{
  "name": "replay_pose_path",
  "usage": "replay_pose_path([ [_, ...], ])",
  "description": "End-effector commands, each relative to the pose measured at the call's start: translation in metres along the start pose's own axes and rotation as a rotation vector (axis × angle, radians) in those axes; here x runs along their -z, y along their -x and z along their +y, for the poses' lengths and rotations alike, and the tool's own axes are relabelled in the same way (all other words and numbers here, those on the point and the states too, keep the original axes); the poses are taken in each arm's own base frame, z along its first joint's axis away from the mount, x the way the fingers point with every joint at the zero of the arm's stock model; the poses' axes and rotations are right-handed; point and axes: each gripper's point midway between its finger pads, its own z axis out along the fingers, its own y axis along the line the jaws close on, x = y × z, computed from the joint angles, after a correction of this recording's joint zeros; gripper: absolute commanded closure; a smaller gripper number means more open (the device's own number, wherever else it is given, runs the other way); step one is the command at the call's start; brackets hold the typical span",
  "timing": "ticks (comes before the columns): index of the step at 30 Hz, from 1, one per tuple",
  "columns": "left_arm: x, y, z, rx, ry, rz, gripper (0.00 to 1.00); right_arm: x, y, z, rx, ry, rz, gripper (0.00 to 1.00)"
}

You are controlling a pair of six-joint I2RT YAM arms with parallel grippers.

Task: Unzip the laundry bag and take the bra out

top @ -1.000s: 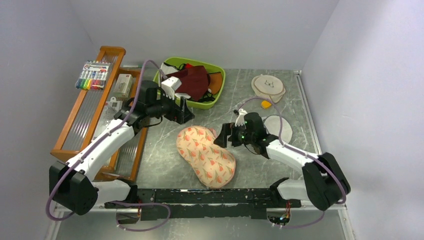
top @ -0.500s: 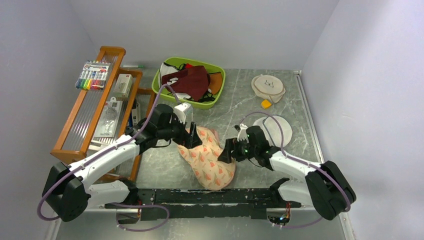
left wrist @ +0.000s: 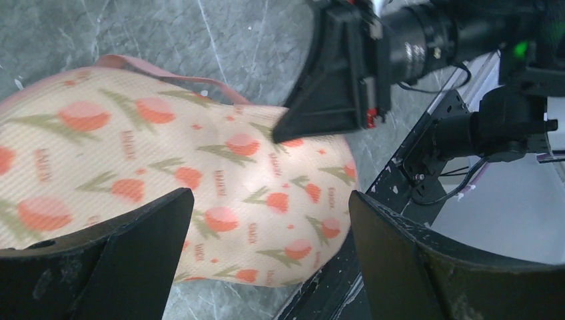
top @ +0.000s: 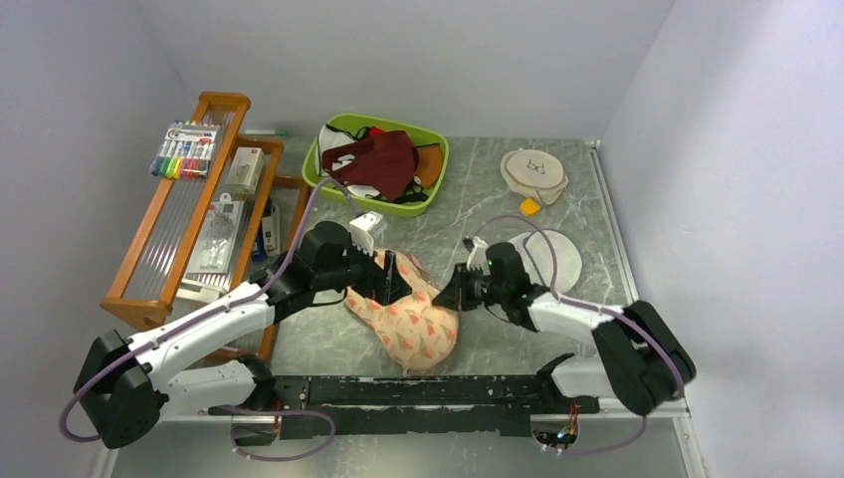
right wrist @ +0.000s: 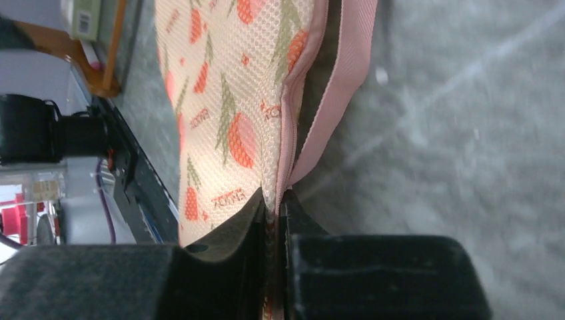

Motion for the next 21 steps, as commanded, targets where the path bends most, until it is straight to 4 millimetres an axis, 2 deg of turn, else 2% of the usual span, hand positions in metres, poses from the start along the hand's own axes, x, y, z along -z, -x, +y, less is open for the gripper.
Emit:
replay_pose_path([
  [1,0.009,0.016,-0.010,-0.090,0.032,-0.079,0.01,-0.019,0.042,0.017,0.092,0.086,-0.037,0.96],
  [6,0.023,0.020,-0.017,-0.256,0.070,-0.138,0.01,-0.041,0.065,0.015,0.099,0.117,0.027,0.98],
  [10,0.023,0.012,-0.023,-0.379,0.055,-0.144,0.01,-0.053,0.083,0.001,0.132,0.018,0.065,0.90],
  [12,0.019,0.005,-0.023,-0.430,0.055,-0.129,0.01,-0.050,0.091,-0.004,0.154,-0.034,0.056,0.76],
  [13,0.017,0.003,-0.022,-0.443,0.065,-0.128,0.00,-0.043,0.099,-0.012,0.150,-0.071,0.030,0.69],
  [15,0.013,0.002,-0.024,-0.447,0.069,-0.135,0.02,-0.031,0.102,-0.014,0.161,-0.107,-0.002,0.51],
  [18,0.008,0.004,-0.032,-0.427,0.034,-0.172,0.02,-0.011,0.093,-0.018,0.178,-0.160,-0.019,0.28],
  [21,0.001,0.007,-0.040,-0.415,0.003,-0.203,0.02,0.004,0.073,-0.021,0.166,-0.183,0.000,0.17],
])
